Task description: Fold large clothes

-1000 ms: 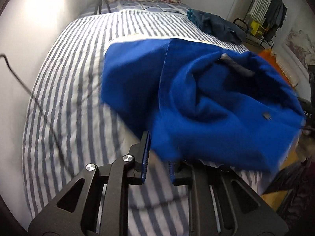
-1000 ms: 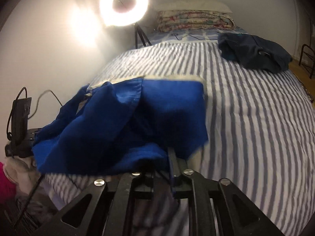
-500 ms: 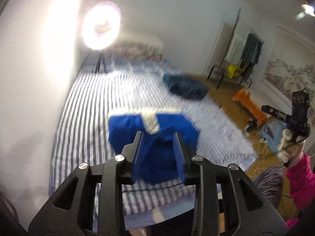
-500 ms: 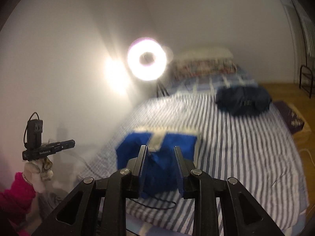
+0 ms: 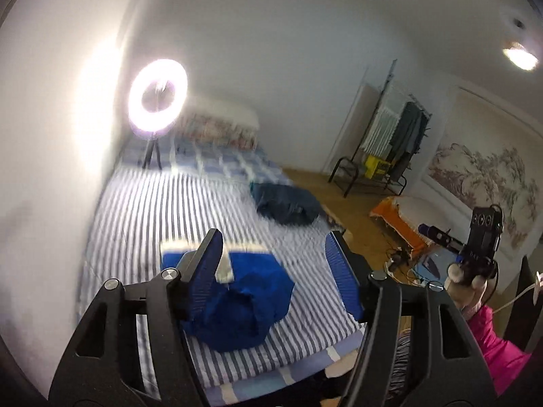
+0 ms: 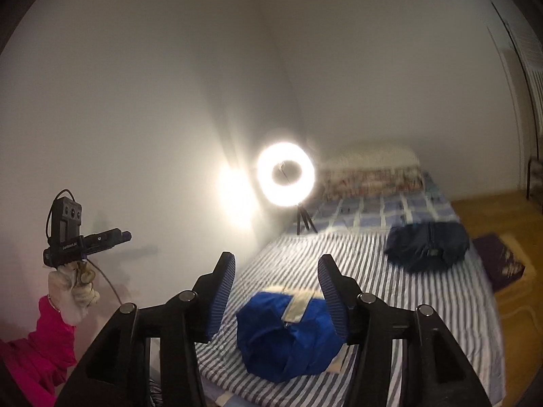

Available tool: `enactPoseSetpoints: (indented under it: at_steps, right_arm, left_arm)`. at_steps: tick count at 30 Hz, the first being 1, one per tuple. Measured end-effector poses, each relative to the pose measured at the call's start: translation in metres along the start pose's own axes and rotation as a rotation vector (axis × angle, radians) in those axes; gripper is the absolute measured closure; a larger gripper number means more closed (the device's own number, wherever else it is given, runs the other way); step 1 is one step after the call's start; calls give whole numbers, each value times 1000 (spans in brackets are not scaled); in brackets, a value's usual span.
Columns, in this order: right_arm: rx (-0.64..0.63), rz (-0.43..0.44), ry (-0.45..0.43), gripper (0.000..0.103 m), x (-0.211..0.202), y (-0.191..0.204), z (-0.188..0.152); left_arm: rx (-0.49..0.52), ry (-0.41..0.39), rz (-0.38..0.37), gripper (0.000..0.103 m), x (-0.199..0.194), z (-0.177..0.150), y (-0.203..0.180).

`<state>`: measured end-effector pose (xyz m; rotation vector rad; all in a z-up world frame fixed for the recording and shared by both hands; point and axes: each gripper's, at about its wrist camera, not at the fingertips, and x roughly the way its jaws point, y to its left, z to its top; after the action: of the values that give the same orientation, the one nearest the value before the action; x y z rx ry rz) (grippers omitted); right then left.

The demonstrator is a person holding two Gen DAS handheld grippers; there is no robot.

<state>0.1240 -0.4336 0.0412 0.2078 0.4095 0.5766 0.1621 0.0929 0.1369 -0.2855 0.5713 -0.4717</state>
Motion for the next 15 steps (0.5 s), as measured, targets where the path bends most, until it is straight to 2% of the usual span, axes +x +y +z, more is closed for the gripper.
enactPoseSetpoints:
  at_steps: [3, 7, 11, 12, 15]
  right_arm:
    - [39, -39, 86, 49, 44, -21, -27]
    - [136, -75, 206, 47, 110, -57, -62]
    - [187, -118, 294, 44, 168, -92, -96]
    - [194, -129, 319, 39, 184, -102, -105]
    - [281, -137, 372, 38, 216, -130, -127]
  left_arm:
    - [-101, 66, 52, 38, 51, -22, 47]
    - [-280, 184, 83, 38, 127, -59, 120]
    - [-385, 226, 137, 38, 171, -84, 172]
    - [-415, 239, 132, 38, 181, -90, 184]
    - [-475, 290, 113, 38, 205, -102, 211]
